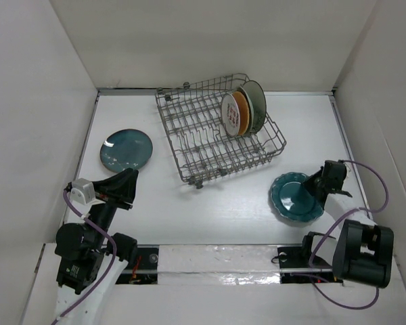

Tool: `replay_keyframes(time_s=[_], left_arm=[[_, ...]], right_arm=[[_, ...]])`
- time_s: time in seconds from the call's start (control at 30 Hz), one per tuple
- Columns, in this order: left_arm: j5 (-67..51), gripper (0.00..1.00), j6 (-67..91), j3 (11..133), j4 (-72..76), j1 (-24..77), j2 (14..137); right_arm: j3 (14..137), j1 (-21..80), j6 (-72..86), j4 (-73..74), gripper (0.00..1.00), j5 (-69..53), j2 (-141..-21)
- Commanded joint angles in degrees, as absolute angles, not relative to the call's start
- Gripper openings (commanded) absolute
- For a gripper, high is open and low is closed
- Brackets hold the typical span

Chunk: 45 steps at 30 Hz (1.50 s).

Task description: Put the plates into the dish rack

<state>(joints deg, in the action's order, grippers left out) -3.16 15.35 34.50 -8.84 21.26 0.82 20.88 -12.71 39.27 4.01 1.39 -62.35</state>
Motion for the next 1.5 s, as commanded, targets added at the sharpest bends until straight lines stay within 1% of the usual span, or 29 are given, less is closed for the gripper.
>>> replay_keyframes(time_s=[0.0,0.17,0.47,0.53,0.63,0.7,0.83,0.87,0.9,0.93,0.97,1.0,1.07,1.1,1.17,1.2,1.27,1.33,1.4,1.47], left_arm=[[-3.3,0.21,15.7,35.0,-6.3,21.1,-2.3],[-3.3,0.21,15.7,35.0,-6.2,21.1,-1.9],[-3.6,0.21,15.6,35.0,-6.2,21.1,-0.4],[-3.6,0.21,15.6,35.0,-6.2,21.1,-0.4],[-3.6,0.21,15.6,35.0,-6.2,21.1,-0.4],[-3.5,0.21,15.5,35.0,-6.3,21.1,-0.4],[-3.8,0.21,15.5,35.0,-6.2,21.1,-0.5],[-3.8,0.21,15.5,35.0,-6.2,21.1,-0.6],[-4.0,0.21,15.6,35.0,-6.1,21.1,-0.8],[-4.1,0.21,15.6,35.0,-6.1,21.1,-1.0],[-4.1,0.21,15.6,34.9,-6.0,21.1,-1.1],[-4.1,0.21,15.6,34.9,-5.9,21.1,-1.5],[-3.7,0.21,15.6,34.9,-5.9,21.7,-1.8],[-3.4,0.21,15.5,34.9,-5.9,21.7,-2.1],[-3.4,0.21,15.5,34.8,-5.6,22.3,-2.4],[-3.3,0.21,15.5,34.8,-5.5,23.1,-2.6],[-2.7,0.21,15.4,34.9,-5.4,23.1,-2.9],[-2.6,0.21,15.5,34.9,-5.6,23.1,-3.4],[-2.3,0.21,15.5,34.9,-5.6,23.6,-4.4],[-1.4,0.21,15.6,35.0,-5.8,24.2,-5.1]], right_arm=[[22.7,-14.9,37.2,-3.1,0.0,-5.4,-67.5],[22.9,-15.6,38.4,-8.7,0.0,-6.7,-73.9],[28.2,-16.7,44.4,-20.3,0.0,-3.3,-81.0],[29.8,-16.7,45.1,-25.4,0.0,-4.7,-83.7],[33.7,-16.7,46.0,-25.5,0.0,-7.4,-88.1],[33.8,-17.4,46.4,-27.7,0.0,-10.3,-88.2],[30.9,-17.9,45.6,-25.8,0.0,-10.5,-81.2],[30.0,-17.9,45.4,-24.4,0.03,-8.4,-76.0],[28.9,-17.9,45.4,-21.3,0.12,-6.8,-72.8],[27.4,-17.9,46.1,-19.4,0.18,-4.9,-69.4],[24.5,-18.7,46.4,-16.8,0.28,-0.7,-62.3],[23.0,-19.3,46.6,-11.5,0.44,0.9,-58.7],[19.4,-22.0,46.5,-5.8,0.53,5.0,-52.7],[18.4,-23.4,46.1,-0.8,0.61,5.3,-47.7],[16.3,-27.0,45.0,3.1,0.68,4.8,-43.7],[15.1,-28.2,44.8,6.5,0.72,4.3,-41.0],[14.9,-29.1,46.2,8.0,0.73,2.6,-39.7],[16.4,-29.1,46.8,10.7,0.74,5.3,-40.1],[17.0,-29.6,47.7,11.0,0.74,7.2,-42.2],[18.1,-29.6,48.2,11.9,0.75,7.6,-47.1]])
